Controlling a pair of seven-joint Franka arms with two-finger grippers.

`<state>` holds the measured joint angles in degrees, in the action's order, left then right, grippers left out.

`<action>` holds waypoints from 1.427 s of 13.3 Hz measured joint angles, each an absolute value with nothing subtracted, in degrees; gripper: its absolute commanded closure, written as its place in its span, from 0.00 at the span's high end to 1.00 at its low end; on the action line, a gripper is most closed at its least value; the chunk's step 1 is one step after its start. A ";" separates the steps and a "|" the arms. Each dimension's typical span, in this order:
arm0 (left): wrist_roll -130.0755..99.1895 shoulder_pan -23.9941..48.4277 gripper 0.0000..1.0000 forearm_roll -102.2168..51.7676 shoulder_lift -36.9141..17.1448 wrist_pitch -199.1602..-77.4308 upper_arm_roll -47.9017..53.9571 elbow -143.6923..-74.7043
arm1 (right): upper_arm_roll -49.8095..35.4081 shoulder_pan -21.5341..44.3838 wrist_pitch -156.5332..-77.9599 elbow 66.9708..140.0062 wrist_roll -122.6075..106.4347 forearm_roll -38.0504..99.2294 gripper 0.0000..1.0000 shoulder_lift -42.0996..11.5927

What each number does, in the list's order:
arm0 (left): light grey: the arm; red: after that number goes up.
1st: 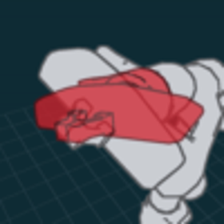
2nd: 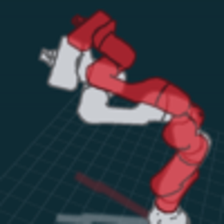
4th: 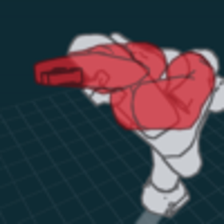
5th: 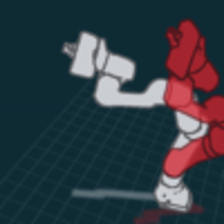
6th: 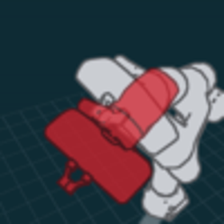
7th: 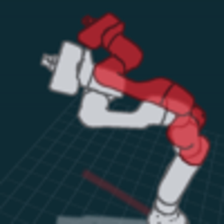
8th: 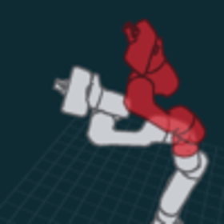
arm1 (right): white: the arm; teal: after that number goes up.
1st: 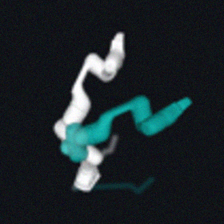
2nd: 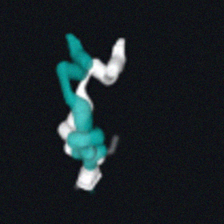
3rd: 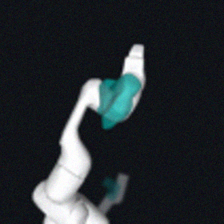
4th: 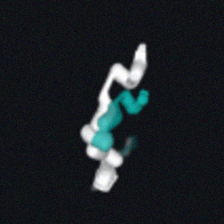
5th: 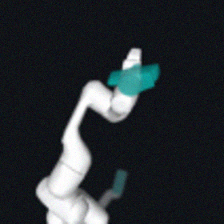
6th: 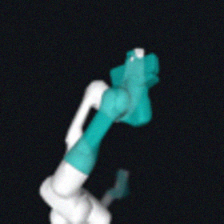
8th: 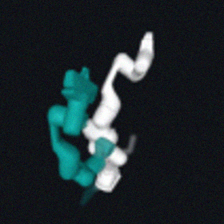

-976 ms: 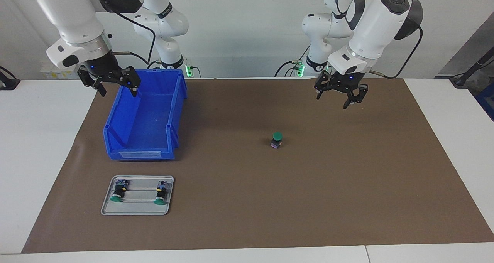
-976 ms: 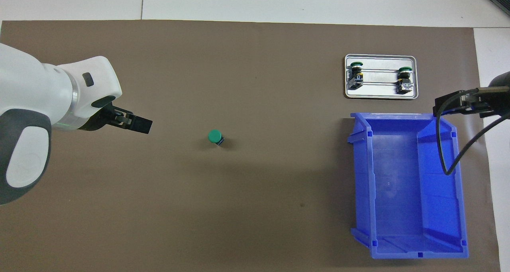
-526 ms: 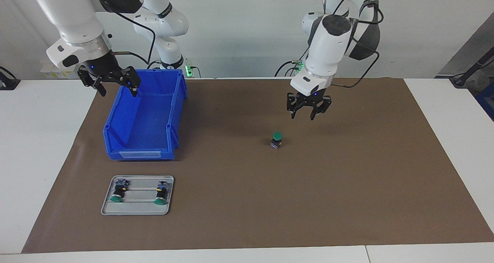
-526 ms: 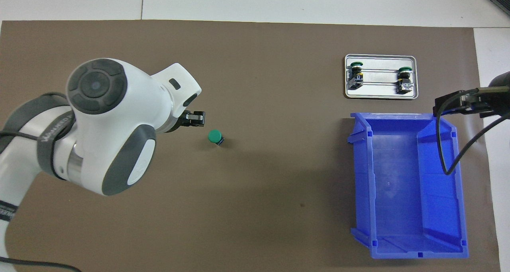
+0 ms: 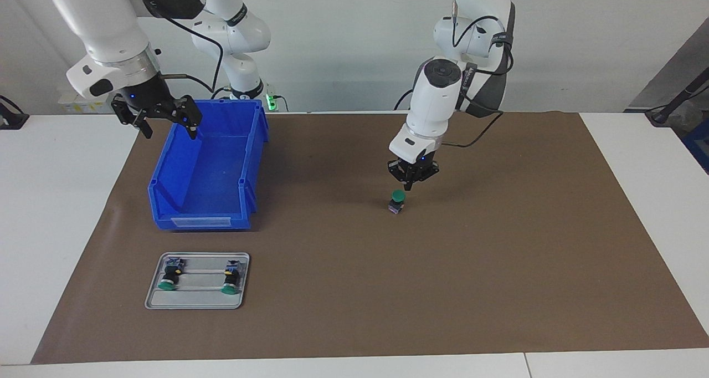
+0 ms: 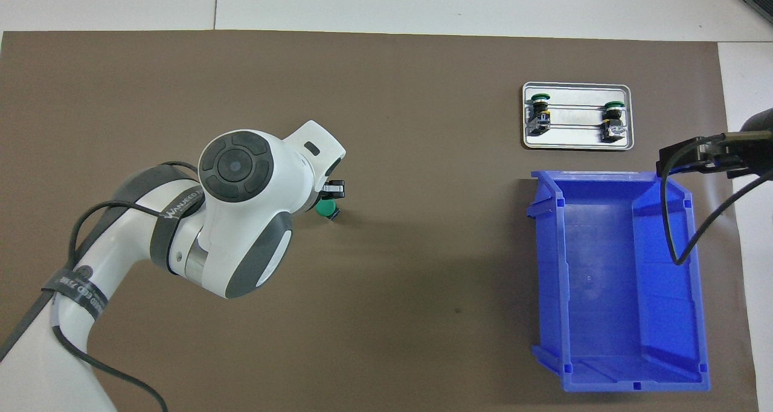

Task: Place and press button with both arms
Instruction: 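Press down on top of the green button with the closed left gripper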

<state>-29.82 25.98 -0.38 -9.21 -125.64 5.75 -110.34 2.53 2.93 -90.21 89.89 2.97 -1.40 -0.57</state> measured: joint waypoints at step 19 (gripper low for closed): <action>-31.58 28.36 0.00 -0.37 -8.71 -135.23 5.47 -118.98 | 2.53 2.93 -90.21 89.89 2.97 -1.40 1.00 -0.57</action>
